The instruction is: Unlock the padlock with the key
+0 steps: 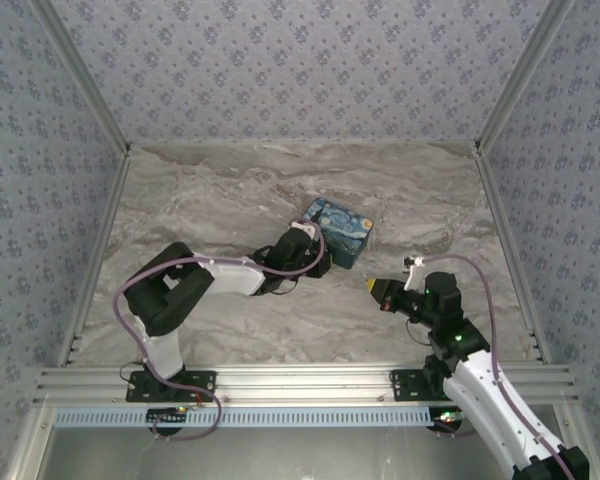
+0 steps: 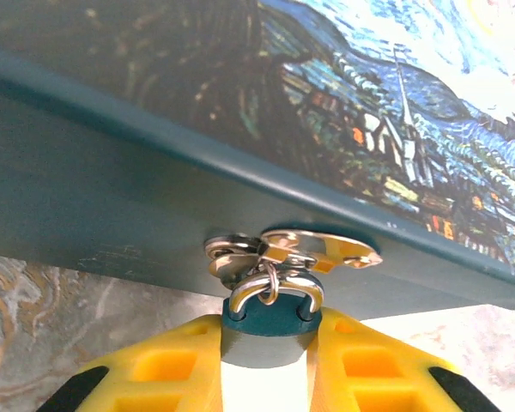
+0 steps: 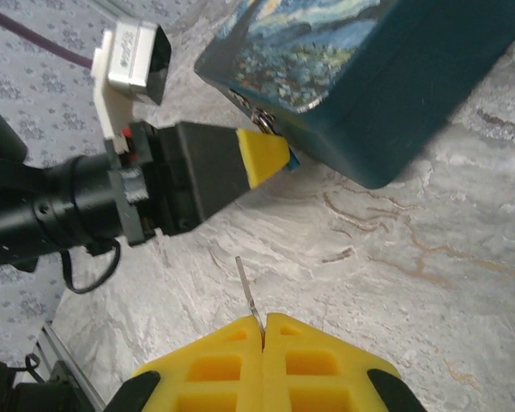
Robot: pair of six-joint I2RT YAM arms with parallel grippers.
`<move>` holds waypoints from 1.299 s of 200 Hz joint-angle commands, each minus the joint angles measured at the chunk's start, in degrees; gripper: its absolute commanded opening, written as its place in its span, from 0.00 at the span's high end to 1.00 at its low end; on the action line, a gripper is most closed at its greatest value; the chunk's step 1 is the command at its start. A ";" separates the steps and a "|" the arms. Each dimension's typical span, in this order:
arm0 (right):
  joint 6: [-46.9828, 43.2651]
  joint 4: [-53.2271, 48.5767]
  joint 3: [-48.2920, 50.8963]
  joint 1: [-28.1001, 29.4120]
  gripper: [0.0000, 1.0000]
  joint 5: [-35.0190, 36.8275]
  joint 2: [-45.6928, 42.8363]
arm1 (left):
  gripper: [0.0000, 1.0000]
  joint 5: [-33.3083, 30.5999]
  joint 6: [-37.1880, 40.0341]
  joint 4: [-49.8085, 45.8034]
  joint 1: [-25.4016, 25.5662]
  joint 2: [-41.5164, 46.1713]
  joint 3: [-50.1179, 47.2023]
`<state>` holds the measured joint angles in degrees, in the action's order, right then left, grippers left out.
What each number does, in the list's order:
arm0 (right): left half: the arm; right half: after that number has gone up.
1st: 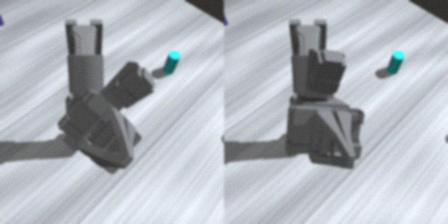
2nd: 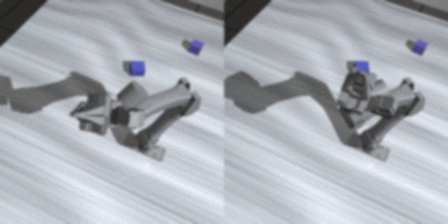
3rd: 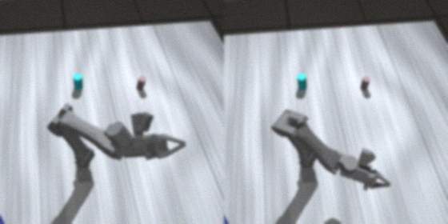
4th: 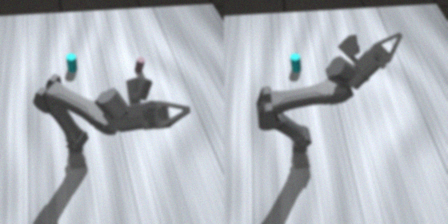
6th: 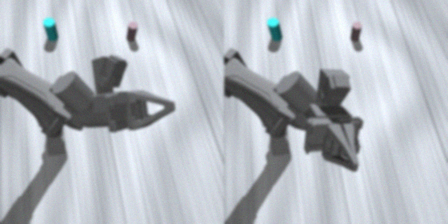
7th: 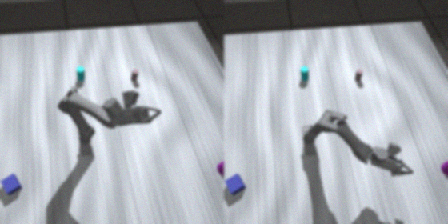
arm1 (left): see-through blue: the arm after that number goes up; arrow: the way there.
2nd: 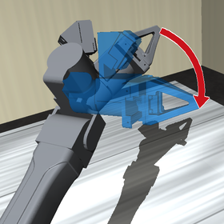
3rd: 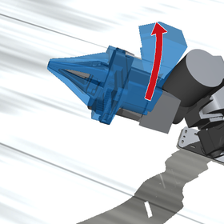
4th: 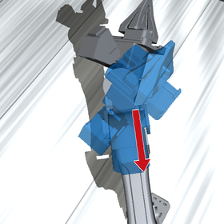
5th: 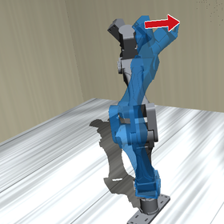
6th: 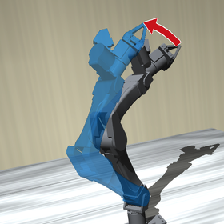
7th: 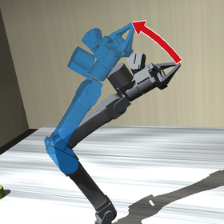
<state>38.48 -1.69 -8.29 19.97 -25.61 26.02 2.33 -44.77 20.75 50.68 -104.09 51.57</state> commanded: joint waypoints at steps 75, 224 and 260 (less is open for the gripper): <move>-10.83 9.92 6.64 3.71 1.00 4.95 -3.43 | 0.80 2.29 -19.43 2.05 2.56 6.44 0.11; -20.93 22.96 0.40 4.91 1.00 3.46 17.57 | 0.87 1.98 -39.80 11.42 4.17 6.09 -3.13; -22.42 25.61 -0.73 5.47 1.00 3.57 22.05 | 0.87 2.06 -42.78 14.01 4.17 5.44 -3.98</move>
<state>18.55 19.59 -6.96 24.97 -21.71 46.17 4.05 -83.53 29.67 54.46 -100.05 48.10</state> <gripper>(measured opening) 0.061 0.172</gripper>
